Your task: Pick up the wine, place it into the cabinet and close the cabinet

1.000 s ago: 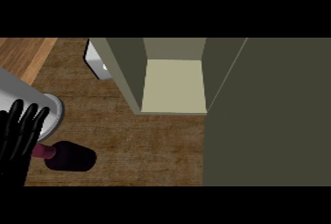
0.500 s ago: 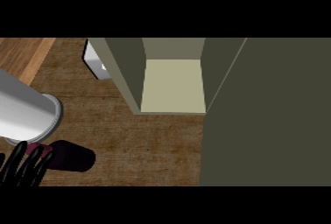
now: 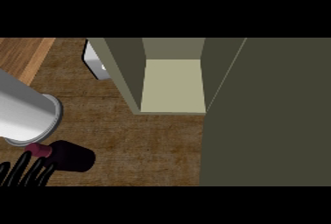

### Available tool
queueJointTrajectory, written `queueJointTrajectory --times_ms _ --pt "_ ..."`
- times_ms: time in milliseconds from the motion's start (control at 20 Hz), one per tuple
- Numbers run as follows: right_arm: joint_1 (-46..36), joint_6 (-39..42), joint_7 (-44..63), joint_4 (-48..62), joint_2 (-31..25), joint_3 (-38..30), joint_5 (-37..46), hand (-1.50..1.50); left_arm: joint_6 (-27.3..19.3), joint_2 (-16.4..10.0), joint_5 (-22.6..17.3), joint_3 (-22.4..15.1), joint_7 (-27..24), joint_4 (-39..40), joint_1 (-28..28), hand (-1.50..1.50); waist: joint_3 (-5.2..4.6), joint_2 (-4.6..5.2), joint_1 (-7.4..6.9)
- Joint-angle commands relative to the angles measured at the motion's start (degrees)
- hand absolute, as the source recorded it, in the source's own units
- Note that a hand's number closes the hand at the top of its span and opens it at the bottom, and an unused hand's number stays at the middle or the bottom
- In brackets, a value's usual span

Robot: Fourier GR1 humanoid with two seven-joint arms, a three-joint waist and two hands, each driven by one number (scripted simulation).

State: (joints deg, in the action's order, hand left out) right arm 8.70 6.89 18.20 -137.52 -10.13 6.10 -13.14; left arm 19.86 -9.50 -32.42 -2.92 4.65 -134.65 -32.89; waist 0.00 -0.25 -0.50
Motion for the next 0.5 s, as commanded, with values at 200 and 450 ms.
queueJointTrajectory --times_ms 200,450 --pt "-0.72 -0.89 4.86 -5.07 -1.24 -1.57 -1.62 -1.5 -2.38 -0.27 -8.23 2.43 2.89 -12.25 -4.31 -1.5 0.03 -0.06 0.1" --pt "-4.21 -2.2 5.6 -3.7 -1.08 -2.27 -1.87 -1.5 -2.61 -2.13 -10.42 6.69 3.78 -13.29 -5.54 -1.5 0.03 -0.08 -0.42"
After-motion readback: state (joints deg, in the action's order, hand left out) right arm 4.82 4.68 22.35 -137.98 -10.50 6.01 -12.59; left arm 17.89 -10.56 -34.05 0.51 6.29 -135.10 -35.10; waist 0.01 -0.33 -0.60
